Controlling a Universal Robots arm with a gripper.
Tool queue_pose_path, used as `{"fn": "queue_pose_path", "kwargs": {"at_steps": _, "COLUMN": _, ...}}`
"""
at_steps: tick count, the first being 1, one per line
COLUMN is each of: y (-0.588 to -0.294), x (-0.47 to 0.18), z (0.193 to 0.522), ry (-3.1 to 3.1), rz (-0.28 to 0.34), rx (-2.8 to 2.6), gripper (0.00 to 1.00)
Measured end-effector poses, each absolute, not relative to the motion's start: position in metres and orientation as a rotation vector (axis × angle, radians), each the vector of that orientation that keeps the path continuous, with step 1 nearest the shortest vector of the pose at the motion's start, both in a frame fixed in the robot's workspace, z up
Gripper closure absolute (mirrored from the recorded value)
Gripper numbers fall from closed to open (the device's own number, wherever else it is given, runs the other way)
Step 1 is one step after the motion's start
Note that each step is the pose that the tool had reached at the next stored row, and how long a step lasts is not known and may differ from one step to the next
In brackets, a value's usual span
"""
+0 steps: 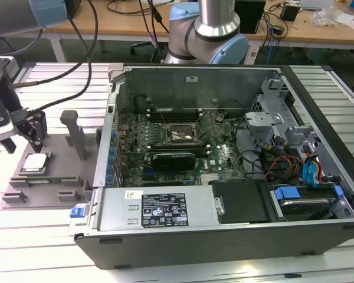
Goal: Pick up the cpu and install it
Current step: 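Pick up the cpu and move it towards the insertion slot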
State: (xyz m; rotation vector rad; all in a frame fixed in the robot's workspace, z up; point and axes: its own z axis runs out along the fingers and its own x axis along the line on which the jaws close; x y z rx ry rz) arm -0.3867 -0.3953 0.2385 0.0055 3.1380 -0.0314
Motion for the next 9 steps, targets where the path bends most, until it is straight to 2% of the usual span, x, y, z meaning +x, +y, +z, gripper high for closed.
{"fn": "queue_pose_path", "kwargs": {"at_steps": 9, "y": -0.395, "x": -0.387, "z": 0.217, "ry": 3.138, "rz": -0.032, "rx": 0.001, "gripper": 0.40}}
